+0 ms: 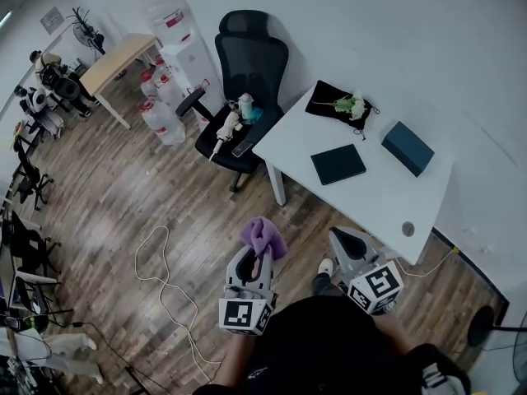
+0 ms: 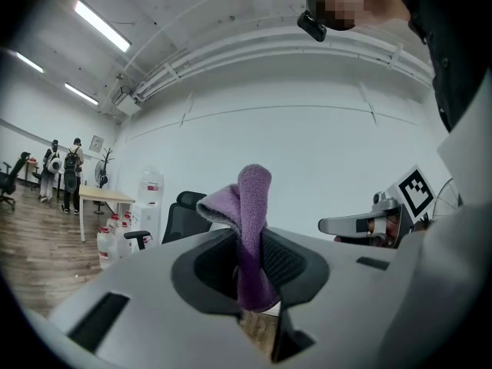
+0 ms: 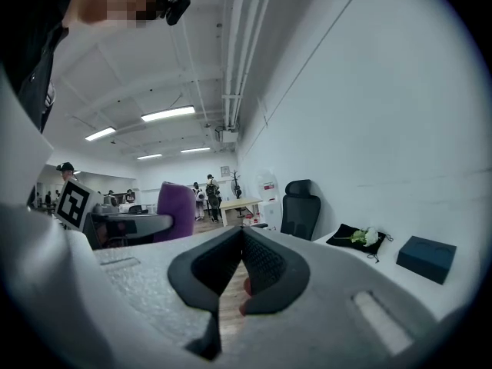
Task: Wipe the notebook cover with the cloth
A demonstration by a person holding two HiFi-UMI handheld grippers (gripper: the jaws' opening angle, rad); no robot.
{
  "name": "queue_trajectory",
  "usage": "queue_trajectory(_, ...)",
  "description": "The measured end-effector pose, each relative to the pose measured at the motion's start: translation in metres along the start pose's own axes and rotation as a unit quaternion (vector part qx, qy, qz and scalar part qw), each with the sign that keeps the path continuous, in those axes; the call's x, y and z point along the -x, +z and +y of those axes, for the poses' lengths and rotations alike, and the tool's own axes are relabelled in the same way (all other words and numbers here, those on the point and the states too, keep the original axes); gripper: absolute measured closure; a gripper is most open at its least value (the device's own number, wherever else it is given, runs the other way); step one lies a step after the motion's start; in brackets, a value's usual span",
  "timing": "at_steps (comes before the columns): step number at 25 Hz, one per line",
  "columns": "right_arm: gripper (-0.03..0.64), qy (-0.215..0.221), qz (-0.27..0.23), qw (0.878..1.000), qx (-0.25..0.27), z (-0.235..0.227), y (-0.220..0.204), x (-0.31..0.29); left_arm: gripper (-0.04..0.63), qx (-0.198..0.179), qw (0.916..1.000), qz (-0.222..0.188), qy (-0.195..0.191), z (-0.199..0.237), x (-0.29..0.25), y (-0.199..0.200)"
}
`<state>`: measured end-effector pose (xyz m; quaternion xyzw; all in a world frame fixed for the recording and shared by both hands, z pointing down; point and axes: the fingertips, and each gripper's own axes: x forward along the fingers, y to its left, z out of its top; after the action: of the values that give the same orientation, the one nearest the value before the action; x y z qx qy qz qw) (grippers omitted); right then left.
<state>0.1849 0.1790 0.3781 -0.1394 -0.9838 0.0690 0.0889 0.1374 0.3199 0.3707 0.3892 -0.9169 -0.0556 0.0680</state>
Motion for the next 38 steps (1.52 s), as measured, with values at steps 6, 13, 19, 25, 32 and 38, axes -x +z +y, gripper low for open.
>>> queue_trajectory(6,0.614,0.049,0.012,0.999,0.006,-0.055,0.018,-0.040,0.520,-0.001,0.9994,-0.007,0.035,-0.002,-0.061,0.015)
queue_trajectory(13,0.614,0.095,0.019,0.995,0.032,-0.120,0.032,-0.074,0.520,0.003,0.9969,-0.021,0.076,-0.008,-0.125,0.016)
queue_trajectory(19,0.615,0.091,0.015,0.995,0.029,-0.165,0.038,-0.086,0.520,0.002,0.9972,-0.017,0.072,-0.018,-0.169,0.012)
queue_trajectory(25,0.614,0.054,0.008,0.998,0.011,-0.199,0.032,-0.083,0.520,-0.003,0.9992,-0.004,0.040,-0.028,-0.202,0.003)
queue_trajectory(32,0.615,-0.036,0.006,0.999,0.001,-0.231,0.031,-0.073,0.520,0.001,0.9988,0.006,-0.049,-0.037,-0.255,0.000)
queue_trajectory(38,0.614,-0.147,0.000,0.989,-0.021,-0.262,0.030,-0.074,0.520,-0.001,0.9863,0.032,-0.162,-0.040,-0.312,-0.009)
